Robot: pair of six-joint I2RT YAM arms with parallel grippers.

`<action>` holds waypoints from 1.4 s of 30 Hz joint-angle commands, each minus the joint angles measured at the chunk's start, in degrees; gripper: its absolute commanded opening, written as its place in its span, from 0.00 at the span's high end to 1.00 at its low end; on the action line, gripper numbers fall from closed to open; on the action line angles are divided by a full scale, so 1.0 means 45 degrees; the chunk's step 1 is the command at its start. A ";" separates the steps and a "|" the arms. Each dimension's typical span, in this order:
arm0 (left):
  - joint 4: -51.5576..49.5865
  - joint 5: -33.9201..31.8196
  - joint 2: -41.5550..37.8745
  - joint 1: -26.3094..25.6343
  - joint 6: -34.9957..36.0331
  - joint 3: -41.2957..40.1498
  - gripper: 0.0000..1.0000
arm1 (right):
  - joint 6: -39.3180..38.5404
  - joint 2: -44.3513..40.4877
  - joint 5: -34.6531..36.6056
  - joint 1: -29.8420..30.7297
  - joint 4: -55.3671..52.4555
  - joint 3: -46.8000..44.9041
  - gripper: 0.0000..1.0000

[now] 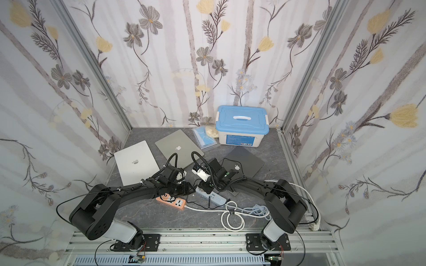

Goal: Unplug the laptop charger
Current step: Remove the plug from the socket.

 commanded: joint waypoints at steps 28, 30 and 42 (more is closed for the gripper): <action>-0.1622 -0.0701 0.0171 -0.0021 -0.0242 0.0195 0.38 | 0.0495 0.1137 -0.1182 0.0340 0.1219 0.0394 0.92; -0.2180 -0.1132 0.0501 -0.0031 -0.0103 0.0286 0.38 | 0.0498 0.1089 -0.1217 0.0340 0.1151 0.0518 0.92; -0.2615 -0.2233 0.0952 -0.0026 -0.0117 0.0058 0.42 | 0.0494 0.0439 -0.2135 0.0340 0.1305 0.0414 0.91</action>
